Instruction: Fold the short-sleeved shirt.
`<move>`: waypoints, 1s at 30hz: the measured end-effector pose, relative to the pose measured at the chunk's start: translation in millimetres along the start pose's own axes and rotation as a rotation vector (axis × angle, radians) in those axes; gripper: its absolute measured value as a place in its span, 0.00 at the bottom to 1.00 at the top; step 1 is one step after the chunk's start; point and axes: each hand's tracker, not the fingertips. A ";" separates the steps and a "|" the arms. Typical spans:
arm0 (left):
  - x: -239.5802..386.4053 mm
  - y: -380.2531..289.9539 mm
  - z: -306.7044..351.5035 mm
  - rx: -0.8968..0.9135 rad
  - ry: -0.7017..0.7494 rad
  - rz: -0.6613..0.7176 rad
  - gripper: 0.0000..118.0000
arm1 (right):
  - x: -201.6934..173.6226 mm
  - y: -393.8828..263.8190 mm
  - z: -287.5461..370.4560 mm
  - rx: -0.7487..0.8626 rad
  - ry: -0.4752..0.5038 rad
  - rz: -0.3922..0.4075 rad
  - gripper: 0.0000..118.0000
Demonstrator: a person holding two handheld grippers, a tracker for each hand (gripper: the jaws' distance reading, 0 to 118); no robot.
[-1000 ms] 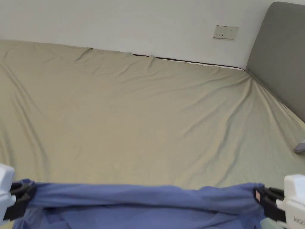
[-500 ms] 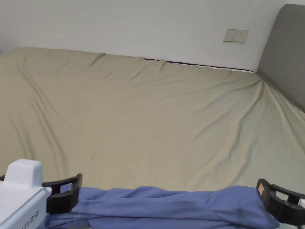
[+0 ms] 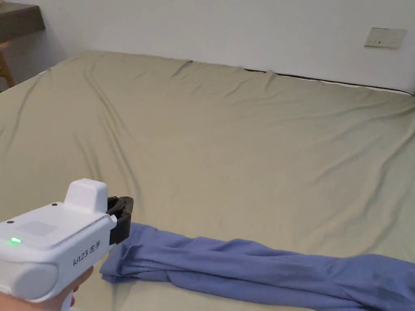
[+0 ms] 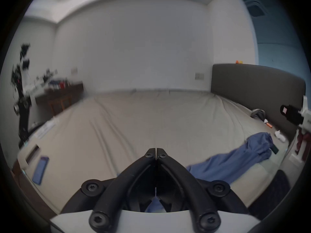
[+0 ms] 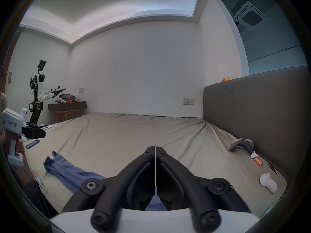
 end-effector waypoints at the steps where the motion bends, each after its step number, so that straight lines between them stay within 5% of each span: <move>1: -21.7 -4.1 -6.8 -0.066 -0.055 0.054 0.00 | -0.1 0.0 0.0 0.013 0.004 0.011 0.01; 2: -40.1 -8.9 -11.7 -0.113 -0.087 0.109 0.01 | 0.7 -1.4 -0.7 0.001 0.003 0.003 0.01; 3: -47.4 -9.6 -11.6 -0.142 -0.106 0.166 0.16 | 1.4 -2.5 -1.1 -0.006 0.004 -0.002 0.01; 4: -65.5 -14.5 -15.0 -0.187 -0.164 0.236 0.43 | 2.4 -4.2 -1.8 -0.017 0.011 -0.012 0.01; 5: -81.5 -21.8 -19.6 -0.191 -0.203 0.298 0.80 | 2.3 -6.0 -2.9 -0.040 0.041 -0.036 0.01; 6: -95.4 -28.7 -24.4 -0.199 -0.249 0.347 0.95 | 3.9 -8.9 -4.2 -0.068 0.064 -0.077 0.01; 7: -111.2 -38.1 -30.8 -0.215 -0.291 0.440 0.98 | 5.1 -13.7 -5.2 -0.117 0.054 -0.136 0.01; 8: -115.8 -44.7 -32.3 -0.231 -0.353 0.535 0.96 | 4.4 -10.4 -5.6 -0.075 0.049 -0.089 0.01; 13: -139.9 -95.0 -76.5 -0.305 -0.683 0.867 0.95 | 13.4 -14.4 -9.5 -0.085 0.053 -0.138 0.01; 15: -127.6 -112.9 -99.0 -0.398 -0.798 0.879 0.94 | 14.7 -14.1 -9.1 -0.078 0.047 -0.143 0.01; 17: -109.6 -104.8 -97.6 -0.264 -0.910 0.861 0.93 | 15.6 -14.2 -7.7 -0.071 0.042 -0.146 0.01; 19: -93.8 -104.7 -112.9 -0.317 -0.905 0.914 0.91 | 18.2 -13.9 -7.5 -0.072 0.042 -0.157 0.01; 21: -79.7 -103.0 -119.7 -0.371 -0.793 0.895 0.57 | 17.5 -13.7 -7.3 -0.072 0.038 -0.160 0.01; 22: -69.8 -101.4 -120.9 -0.438 -0.631 0.817 0.22 | 17.1 -13.8 -7.3 -0.076 0.033 -0.155 0.01; 23: -60.6 -102.2 -118.0 -0.442 -0.562 0.749 0.07 | 17.5 -14.0 -7.2 -0.077 0.028 -0.154 0.01; 24: -103.6 -107.4 -136.4 -0.357 -0.671 0.835 0.07 | 18.4 -14.1 -6.9 -0.078 0.027 -0.156 0.01; 30: -88.5 -64.0 -101.3 -0.352 -0.313 0.617 0.07 | 19.6 -11.6 -5.0 -0.078 0.025 -0.164 0.01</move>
